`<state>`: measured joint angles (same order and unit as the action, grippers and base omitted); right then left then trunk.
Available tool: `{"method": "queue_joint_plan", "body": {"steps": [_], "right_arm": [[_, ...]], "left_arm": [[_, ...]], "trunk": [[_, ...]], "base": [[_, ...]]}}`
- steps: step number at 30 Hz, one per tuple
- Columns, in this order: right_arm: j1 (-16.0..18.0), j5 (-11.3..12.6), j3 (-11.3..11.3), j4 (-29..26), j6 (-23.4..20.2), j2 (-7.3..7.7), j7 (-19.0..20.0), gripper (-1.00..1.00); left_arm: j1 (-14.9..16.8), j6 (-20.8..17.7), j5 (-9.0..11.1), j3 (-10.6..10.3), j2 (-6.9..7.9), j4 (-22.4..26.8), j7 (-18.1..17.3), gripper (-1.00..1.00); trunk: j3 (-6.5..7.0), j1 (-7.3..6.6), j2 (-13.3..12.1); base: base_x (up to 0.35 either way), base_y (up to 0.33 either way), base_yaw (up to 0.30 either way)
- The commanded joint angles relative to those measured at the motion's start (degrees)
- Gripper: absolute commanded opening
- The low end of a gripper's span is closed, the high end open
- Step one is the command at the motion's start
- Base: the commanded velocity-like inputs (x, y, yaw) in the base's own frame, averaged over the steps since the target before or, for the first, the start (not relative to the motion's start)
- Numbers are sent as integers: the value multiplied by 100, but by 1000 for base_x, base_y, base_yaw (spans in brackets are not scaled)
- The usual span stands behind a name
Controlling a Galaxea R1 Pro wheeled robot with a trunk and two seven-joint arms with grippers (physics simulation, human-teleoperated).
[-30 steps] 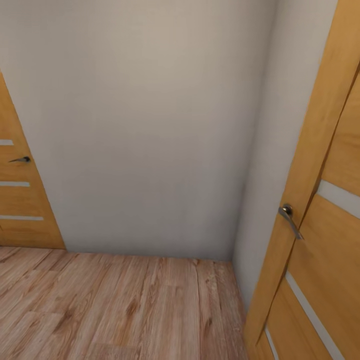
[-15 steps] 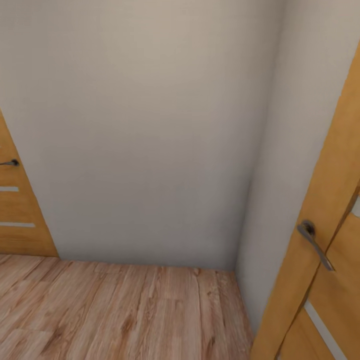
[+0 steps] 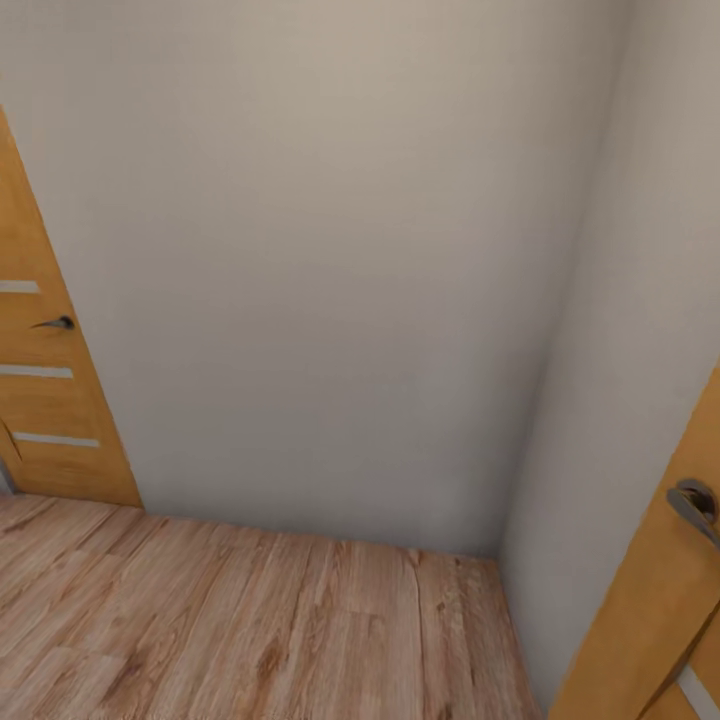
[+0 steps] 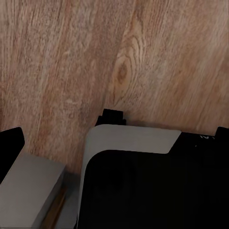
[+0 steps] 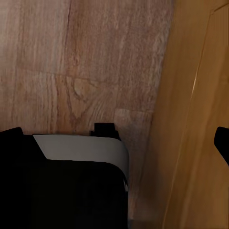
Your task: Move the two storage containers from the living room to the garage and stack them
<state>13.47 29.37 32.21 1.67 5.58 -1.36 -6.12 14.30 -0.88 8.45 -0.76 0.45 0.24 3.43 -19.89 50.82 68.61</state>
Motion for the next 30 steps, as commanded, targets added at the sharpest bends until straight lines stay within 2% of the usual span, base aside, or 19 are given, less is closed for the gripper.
{"method": "queue_joint_plan", "body": {"steps": [1,10,14,30], "right_arm": [[6,51,48,18,31,-5,-3,100],[6,50,48,18,31,-5,-3,100],[6,51,48,18,31,-5,-3,100],[6,50,48,18,31,-5,-3,100]], "left_arm": [[3,-9,50,-11,-1,2,9,100],[3,-9,52,-11,-1,2,9,100],[3,-13,48,-11,-1,2,9,100],[3,-12,43,-12,-1,2,3,100]], "trunk": [[-6,0,4],[-6,0,4],[-6,0,4],[-6,0,4]], "base": [[2,0,268],[0,0,265],[48,0,100],[295,64,5]]}}
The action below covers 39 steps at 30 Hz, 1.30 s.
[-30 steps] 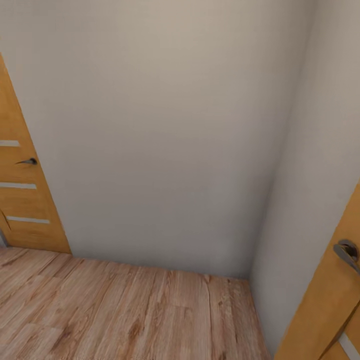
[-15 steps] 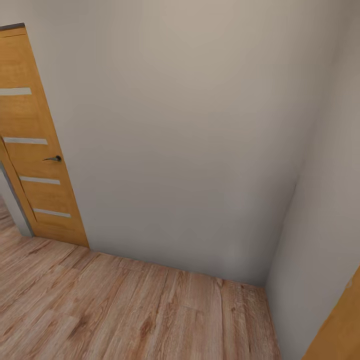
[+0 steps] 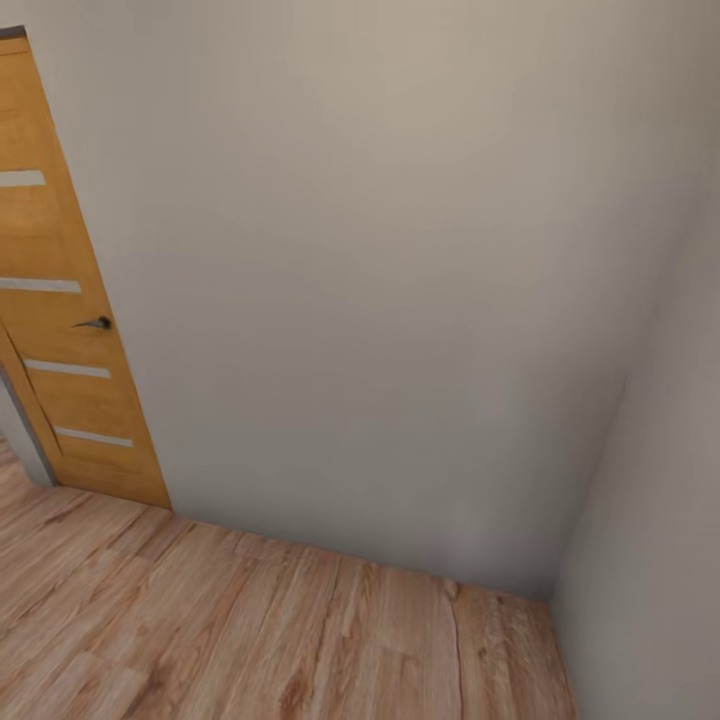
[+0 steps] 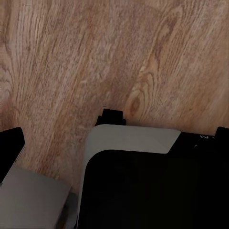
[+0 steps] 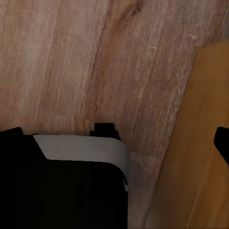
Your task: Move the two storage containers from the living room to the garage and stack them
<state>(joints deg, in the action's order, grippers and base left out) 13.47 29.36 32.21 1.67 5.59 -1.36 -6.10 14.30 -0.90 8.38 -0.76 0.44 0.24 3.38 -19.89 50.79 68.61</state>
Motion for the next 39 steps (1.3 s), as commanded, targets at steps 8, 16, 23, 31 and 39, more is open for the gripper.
{"method": "queue_joint_plan", "body": {"steps": [8,16,23,31,39], "right_arm": [[7,51,48,18,30,-5,-5,100],[7,50,48,18,30,-9,-5,100],[7,44,48,18,30,-5,-5,100],[7,43,48,18,30,-5,-5,100],[7,43,48,18,30,-5,-5,100]], "left_arm": [[3,-7,50,-12,0,3,11,100],[3,-7,50,-12,0,3,13,100],[3,-7,58,-12,0,3,14,100],[3,-7,58,-12,0,3,14,100],[3,-8,55,-12,0,3,14,100]], "trunk": [[-6,3,3],[-6,3,3],[-6,3,3],[-6,3,3],[-6,3,3]], "base": [[313,49,0],[284,3,1],[45,0,194],[1,0,266],[6,0,267]]}}
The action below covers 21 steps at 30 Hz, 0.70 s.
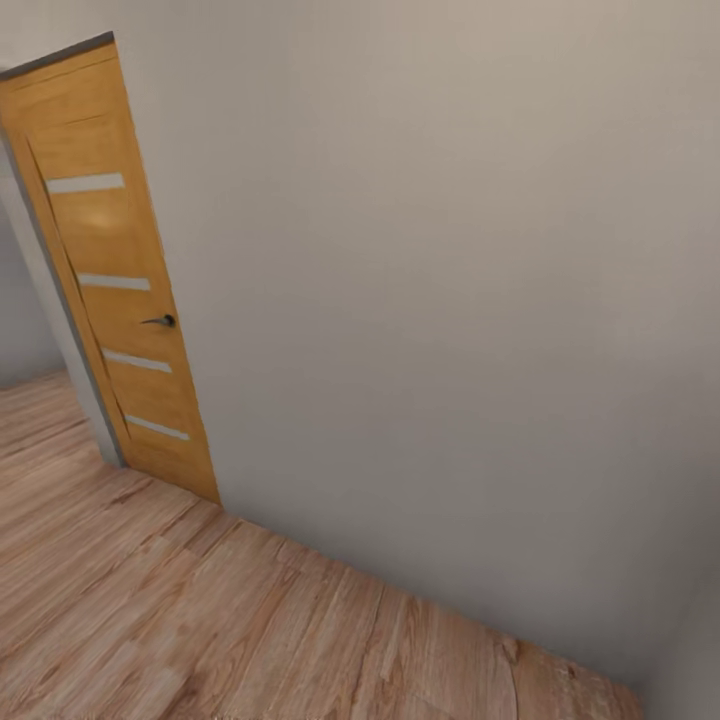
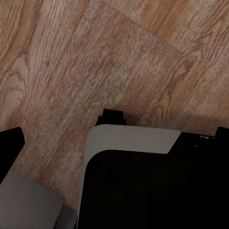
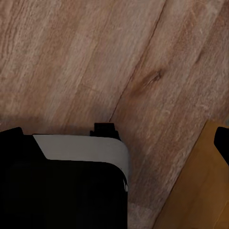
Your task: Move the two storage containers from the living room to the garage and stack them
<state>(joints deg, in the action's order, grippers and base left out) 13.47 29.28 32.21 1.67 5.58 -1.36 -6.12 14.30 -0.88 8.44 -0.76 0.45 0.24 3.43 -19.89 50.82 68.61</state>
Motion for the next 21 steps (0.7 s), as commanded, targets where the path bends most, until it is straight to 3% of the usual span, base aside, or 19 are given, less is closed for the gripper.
{"method": "queue_joint_plan", "body": {"steps": [1,13,21], "right_arm": [[6,52,48,18,31,-5,-4,100],[6,57,48,18,31,-8,-4,100],[6,52,48,18,31,-5,-4,100]], "left_arm": [[3,-9,47,-12,-1,2,5,100],[3,-9,41,-12,1,2,0,100],[3,-12,44,-12,-1,2,0,100]], "trunk": [[-6,0,4],[-6,0,4],[-6,0,4]], "base": [[147,0,267],[293,0,61],[320,0,224]]}}
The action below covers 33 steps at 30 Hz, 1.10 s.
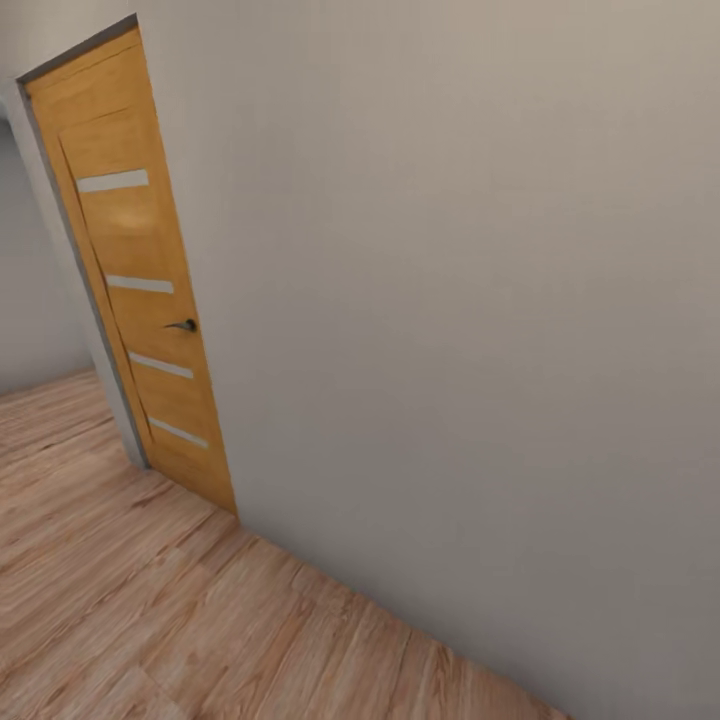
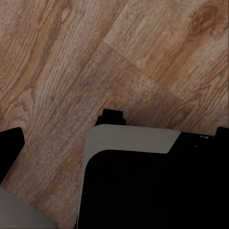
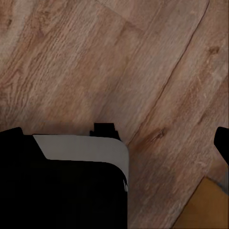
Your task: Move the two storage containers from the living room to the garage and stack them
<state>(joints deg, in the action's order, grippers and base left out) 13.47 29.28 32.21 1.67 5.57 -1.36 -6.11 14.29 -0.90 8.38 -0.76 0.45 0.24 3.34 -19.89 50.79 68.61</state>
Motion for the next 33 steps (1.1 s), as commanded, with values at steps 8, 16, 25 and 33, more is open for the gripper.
{"method": "queue_joint_plan", "body": {"steps": [8,16,25,33], "right_arm": [[6,52,48,18,31,-5,-4,100],[6,46,48,18,31,-5,-4,100],[6,44,48,18,31,-5,-4,100],[6,43,48,18,31,-5,-4,100]], "left_arm": [[3,-8,50,-12,0,3,9,100],[3,-6,57,-12,6,3,9,100],[3,-6,58,-12,8,3,17,100],[3,-6,58,-12,6,3,15,100]], "trunk": [[-6,3,3],[-6,3,3],[-6,3,3],[-6,3,3]], "base": [[320,0,268],[320,0,270],[135,0,270],[3,0,270]]}}
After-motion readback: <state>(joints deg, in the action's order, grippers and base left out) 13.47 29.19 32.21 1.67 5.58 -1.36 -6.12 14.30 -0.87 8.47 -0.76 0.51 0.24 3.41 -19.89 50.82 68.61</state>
